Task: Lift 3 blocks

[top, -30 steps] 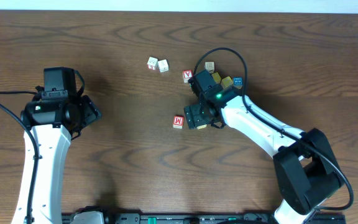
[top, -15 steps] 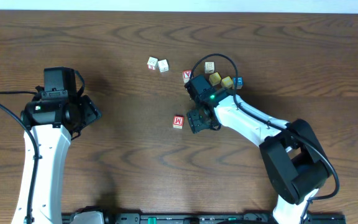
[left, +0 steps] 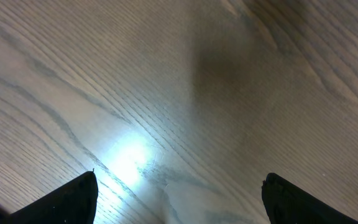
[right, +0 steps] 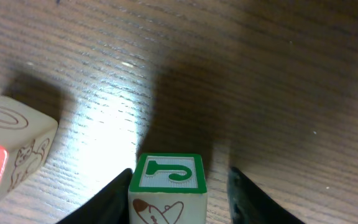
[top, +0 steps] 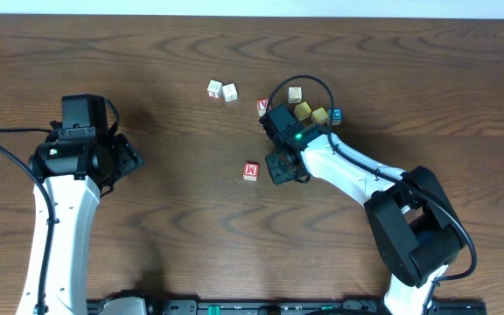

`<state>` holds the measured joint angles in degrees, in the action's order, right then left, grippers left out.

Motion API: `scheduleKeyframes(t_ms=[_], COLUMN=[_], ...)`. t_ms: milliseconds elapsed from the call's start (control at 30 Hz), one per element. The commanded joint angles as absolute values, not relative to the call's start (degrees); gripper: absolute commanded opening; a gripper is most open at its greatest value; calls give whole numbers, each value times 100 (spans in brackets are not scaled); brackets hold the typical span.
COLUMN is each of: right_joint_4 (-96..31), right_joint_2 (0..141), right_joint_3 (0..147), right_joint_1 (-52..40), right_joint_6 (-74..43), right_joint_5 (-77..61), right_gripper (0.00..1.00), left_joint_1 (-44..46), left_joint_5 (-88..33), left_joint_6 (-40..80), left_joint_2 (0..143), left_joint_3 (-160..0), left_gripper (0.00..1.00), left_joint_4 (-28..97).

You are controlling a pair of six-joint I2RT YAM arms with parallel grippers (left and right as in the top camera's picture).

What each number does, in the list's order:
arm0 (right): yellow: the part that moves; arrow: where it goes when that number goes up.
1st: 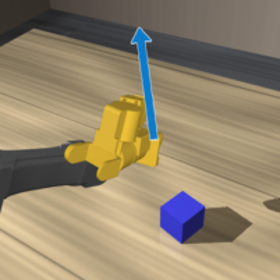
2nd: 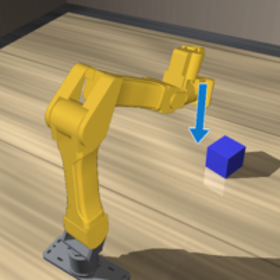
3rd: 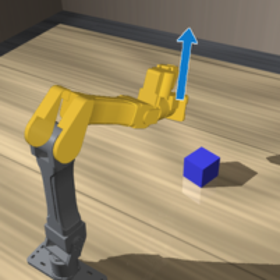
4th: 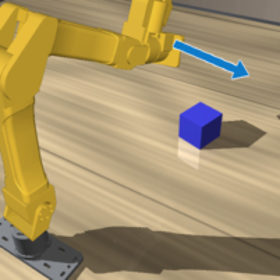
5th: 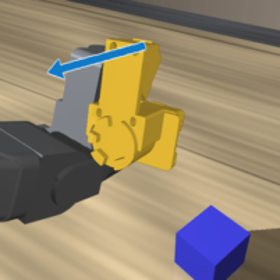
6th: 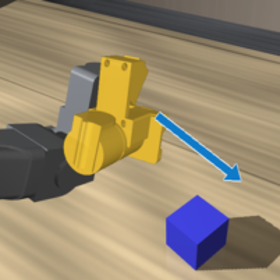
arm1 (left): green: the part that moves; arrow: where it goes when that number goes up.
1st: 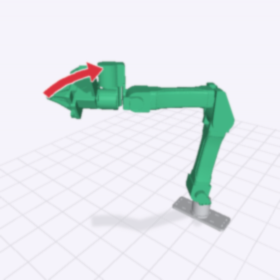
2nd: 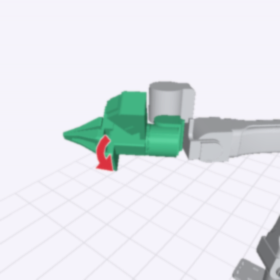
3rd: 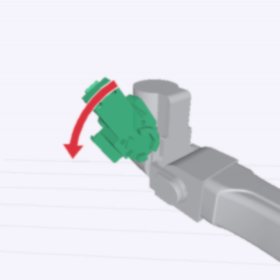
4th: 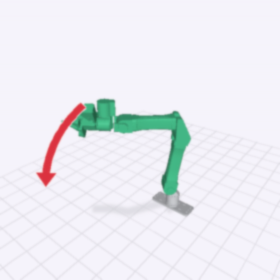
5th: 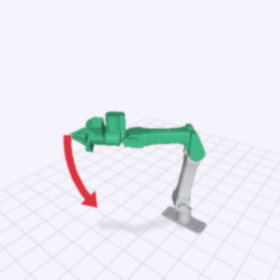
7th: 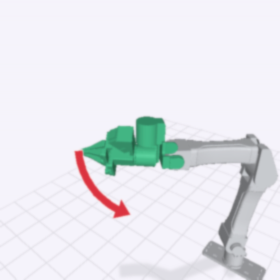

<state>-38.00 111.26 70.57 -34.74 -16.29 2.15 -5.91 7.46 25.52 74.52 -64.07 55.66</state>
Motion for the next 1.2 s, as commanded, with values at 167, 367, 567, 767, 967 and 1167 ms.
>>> scheduleKeyframes(t_ms=[167,367,567,767,967,1167], right_joint_4=[-3743,-3750,-3837,-4163,-4217,-4265], right_joint_2=[11192,11187,11187,11187,11187,11216], right_joint_3=[7116,7135,7225,7443,7522,7509], right_joint_1=[-3531,-3531,-3531,-3529,-3533,-3548], right_joint_6=[-1734,-1933,-1979,-2539,-2989,-3544], right_joint_5=[150,134,-185,-204,-607,-578], right_gripper=[33,27,26,19,20,20], left_joint_1=[-615,-615,-615,-615,-615,-615], left_joint_5=[799,799,799,799,799,799], left_joint_6=[2582,2582,2582,2582,2582,2582], left_joint_2=[7470,7470,7470,7470,7470,7470], left_joint_3=[-6429,-6429,-6429,-6429,-6429,-6429], left_gripper=[85,85,85,85,85,85], left_joint_4=[5590,5588,5588,5588,5588,5588])
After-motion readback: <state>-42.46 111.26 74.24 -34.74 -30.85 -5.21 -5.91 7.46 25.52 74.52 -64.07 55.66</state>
